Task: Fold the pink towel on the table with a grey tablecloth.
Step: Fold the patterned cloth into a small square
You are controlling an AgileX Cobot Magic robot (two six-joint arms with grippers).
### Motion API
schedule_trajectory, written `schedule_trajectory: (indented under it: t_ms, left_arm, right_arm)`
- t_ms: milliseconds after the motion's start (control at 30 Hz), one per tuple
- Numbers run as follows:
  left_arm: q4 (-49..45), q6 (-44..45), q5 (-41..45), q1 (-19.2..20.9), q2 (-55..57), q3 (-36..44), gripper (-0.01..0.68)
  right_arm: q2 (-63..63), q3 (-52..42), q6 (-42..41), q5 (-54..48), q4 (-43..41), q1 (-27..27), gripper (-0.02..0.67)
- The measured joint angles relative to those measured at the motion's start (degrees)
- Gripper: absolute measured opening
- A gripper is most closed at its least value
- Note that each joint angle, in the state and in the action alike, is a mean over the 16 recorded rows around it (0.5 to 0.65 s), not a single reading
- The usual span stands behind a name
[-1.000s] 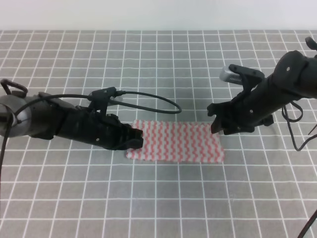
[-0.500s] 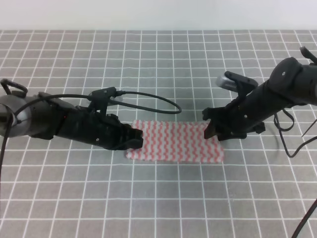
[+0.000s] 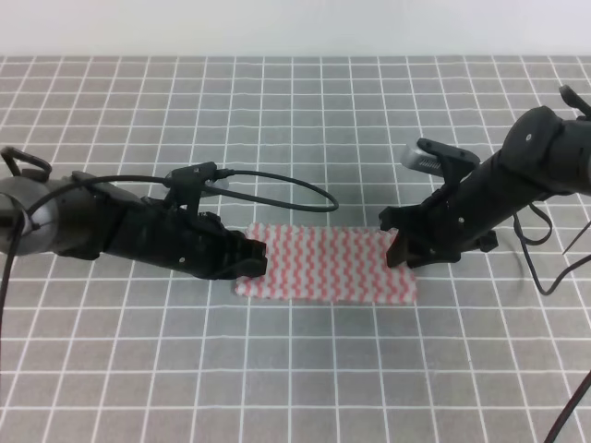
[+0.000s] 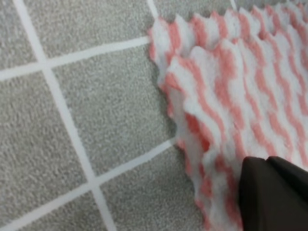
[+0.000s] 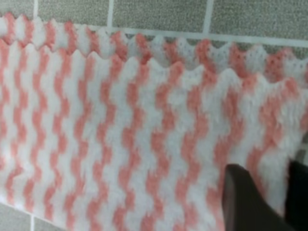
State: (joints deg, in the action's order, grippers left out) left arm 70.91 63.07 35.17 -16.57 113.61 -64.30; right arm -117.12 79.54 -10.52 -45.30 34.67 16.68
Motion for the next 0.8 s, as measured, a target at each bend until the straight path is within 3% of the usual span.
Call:
schedule_trajectory:
  t_ms: [433,800]
  left_arm:
    - [-0.1,0.0,0.5,0.0,0.0,0.0,-0.002]
    - [0.0,0.0,0.7,0.0,0.0,0.0,-0.002]
  right_arm:
    - [-0.5,0.6,0.1,0.9,0.5,-0.1,0.014]
    - [1.3,3.0,0.2,-0.3,0.5,0.0,-0.011]
